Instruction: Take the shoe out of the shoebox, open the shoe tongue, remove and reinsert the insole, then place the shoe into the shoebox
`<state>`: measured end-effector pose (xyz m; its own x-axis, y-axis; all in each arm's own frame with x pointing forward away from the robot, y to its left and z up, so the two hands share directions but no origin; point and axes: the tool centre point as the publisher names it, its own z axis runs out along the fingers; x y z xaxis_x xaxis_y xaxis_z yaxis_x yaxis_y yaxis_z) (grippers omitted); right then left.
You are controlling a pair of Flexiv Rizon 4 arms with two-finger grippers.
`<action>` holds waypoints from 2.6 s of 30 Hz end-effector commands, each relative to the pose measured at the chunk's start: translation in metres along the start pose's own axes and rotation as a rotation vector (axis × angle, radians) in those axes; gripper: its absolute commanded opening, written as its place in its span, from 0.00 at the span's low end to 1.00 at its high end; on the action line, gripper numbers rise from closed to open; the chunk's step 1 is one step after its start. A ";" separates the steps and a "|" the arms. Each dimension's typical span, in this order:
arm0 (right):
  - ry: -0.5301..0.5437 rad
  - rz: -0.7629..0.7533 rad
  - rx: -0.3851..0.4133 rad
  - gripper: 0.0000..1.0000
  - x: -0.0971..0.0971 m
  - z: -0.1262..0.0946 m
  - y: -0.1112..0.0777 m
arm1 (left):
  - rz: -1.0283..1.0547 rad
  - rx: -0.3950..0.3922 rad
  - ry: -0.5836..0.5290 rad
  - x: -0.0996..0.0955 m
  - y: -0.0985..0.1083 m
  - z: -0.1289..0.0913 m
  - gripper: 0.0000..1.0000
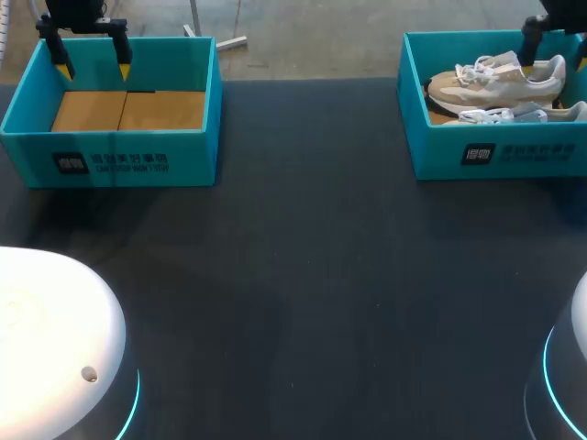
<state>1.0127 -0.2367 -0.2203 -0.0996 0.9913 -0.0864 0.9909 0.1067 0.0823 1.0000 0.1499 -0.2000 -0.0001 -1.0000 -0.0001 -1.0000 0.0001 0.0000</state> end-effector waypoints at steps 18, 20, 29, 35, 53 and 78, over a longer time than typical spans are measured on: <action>0.003 0.031 0.046 1.00 -0.070 0.052 -0.008 | 0.000 0.000 0.000 0.000 0.000 0.000 1.00; 0.002 0.028 0.048 1.00 -0.072 0.055 -0.007 | 0.000 0.000 0.000 0.000 0.000 0.000 1.00; 0.018 0.008 0.055 1.00 -0.073 0.071 -0.007 | 0.000 0.000 0.000 0.000 0.000 0.000 1.00; 0.007 0.005 0.049 1.00 -0.073 0.080 -0.010 | 0.000 0.000 0.000 0.000 0.000 0.000 1.00; -0.009 0.007 0.074 0.95 -0.080 0.103 -0.013 | 0.000 0.000 0.000 0.000 0.000 0.000 1.00; -0.066 -0.022 0.100 0.71 -0.080 0.127 -0.006 | 0.000 0.000 0.000 0.000 0.000 0.000 1.00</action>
<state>1.0232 -0.3262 -0.3364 -0.1208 0.9807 -0.1537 0.9927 0.1200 -0.0147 1.0000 0.1499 -0.2000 -0.0002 -1.0000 -0.0001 -1.0000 0.0002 0.0000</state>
